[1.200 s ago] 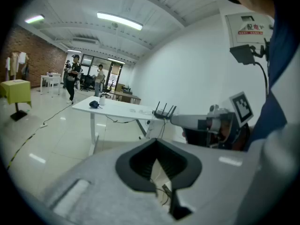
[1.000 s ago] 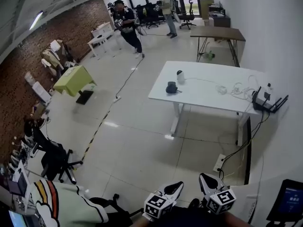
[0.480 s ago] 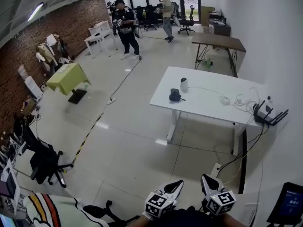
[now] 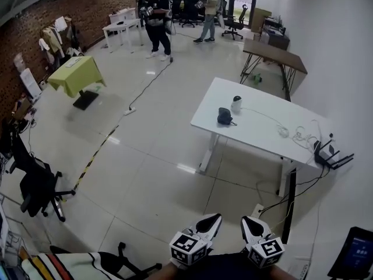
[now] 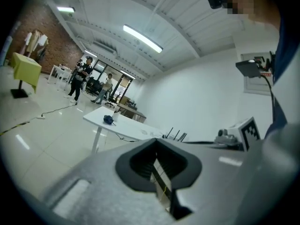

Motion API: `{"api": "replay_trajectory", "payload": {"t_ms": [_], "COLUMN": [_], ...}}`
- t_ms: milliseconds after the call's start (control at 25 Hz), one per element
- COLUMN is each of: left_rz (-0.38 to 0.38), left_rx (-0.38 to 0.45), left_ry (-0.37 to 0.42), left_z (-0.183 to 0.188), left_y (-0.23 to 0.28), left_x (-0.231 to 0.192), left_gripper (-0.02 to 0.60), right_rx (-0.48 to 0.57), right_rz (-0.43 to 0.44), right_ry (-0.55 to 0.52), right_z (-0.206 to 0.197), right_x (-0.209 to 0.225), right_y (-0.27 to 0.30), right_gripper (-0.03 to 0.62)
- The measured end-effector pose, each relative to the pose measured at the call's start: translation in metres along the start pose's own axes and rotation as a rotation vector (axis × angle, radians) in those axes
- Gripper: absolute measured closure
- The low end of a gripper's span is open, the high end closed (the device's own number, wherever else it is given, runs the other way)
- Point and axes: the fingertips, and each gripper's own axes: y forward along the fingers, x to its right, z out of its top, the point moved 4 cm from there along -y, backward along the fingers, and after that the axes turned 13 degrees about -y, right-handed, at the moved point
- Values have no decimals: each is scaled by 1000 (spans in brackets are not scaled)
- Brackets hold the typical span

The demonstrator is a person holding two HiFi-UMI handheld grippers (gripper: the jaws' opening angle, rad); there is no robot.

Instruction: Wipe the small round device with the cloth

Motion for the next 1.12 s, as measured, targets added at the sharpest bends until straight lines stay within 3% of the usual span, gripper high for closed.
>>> {"api": "replay_trajectory", "payload": {"t_ms": [160, 400, 680, 960, 1120], "left_rz": [11, 38, 116, 147, 165], "left_rx": [-25, -39, -41, -47, -60], "left_ry": [-29, 4, 75, 158, 152], "left_z": [2, 1, 11, 7, 6], "left_y": [1, 16, 59, 111, 130], "left_x": [-11, -24, -12, 11, 25], "left_gripper": [578, 578, 578, 578, 578], "right_rx": [-17, -7, 74, 128, 139], "right_rz": [17, 43, 79, 90, 93], "right_ry": [-11, 17, 59, 65, 94], "right_z": [4, 3, 10, 11, 9], "right_x": [-7, 7, 65, 122, 146], "right_y": [13, 26, 38, 32, 29], "right_gripper": [582, 583, 583, 582, 582]}}
